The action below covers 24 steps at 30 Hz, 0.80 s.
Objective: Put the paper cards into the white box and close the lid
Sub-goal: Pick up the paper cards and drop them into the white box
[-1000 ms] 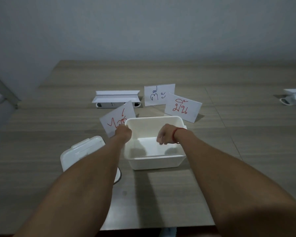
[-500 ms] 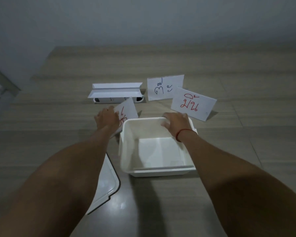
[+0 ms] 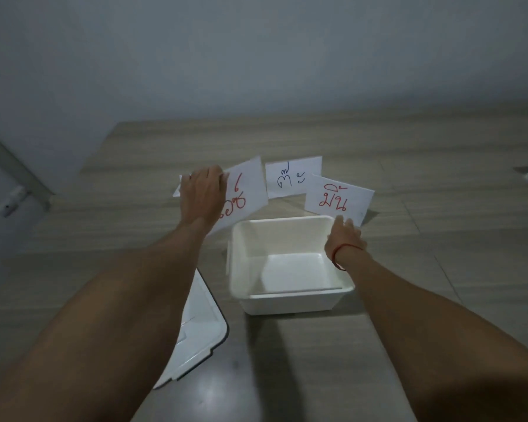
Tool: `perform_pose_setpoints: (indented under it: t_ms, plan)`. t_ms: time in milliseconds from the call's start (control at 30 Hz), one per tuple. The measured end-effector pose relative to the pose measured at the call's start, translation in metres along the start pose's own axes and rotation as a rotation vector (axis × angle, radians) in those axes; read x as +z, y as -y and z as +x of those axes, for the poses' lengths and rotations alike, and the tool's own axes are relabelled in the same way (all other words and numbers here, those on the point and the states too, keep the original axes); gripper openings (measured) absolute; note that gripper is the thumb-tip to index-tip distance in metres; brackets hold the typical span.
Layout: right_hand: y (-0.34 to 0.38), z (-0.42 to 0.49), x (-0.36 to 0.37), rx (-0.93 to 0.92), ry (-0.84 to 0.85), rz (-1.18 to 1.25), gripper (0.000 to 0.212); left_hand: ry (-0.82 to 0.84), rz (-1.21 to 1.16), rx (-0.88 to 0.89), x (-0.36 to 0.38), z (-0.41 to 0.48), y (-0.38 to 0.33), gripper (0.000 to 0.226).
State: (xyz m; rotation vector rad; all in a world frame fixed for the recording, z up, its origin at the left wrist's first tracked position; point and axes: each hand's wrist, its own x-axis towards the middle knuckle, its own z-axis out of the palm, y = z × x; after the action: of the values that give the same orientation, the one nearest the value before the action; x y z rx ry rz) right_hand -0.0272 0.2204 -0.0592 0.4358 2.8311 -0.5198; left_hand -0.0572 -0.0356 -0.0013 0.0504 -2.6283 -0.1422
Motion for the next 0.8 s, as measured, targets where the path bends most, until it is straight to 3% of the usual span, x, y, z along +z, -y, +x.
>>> perform_pose_setpoints:
  t_ms: [133, 233, 533, 600, 700, 800]
  plan:
    - [-0.015, -0.024, -0.015, 0.067, 0.070, 0.082, 0.039, -0.092, -0.122, 0.143, -0.025, -0.002, -0.038, 0.035]
    - [-0.021, -0.035, -0.017, 0.079, 0.049, 0.110, 0.038, -0.068, -0.157, 0.241, -0.020, -0.022, -0.062, 0.037]
    - [-0.029, -0.043, -0.013, 0.127, -0.027, 0.181, 0.031, 0.465, -0.169, 0.269, 0.034, -0.130, -0.067, 0.035]
    - [-0.026, -0.042, -0.012, 0.134, -0.024, 0.172, 0.030, 0.508, -0.248, 0.223, 0.034, -0.135, -0.066, 0.040]
    - [-0.019, -0.039, -0.012, 0.150, -0.021, 0.154, 0.032, 0.336, -0.217, 0.085, 0.031, -0.124, -0.057, 0.037]
    - [-0.012, -0.033, -0.014, 0.140, -0.031, 0.153, 0.032, 0.353, -0.110, -0.238, 0.036, -0.112, -0.041, 0.041]
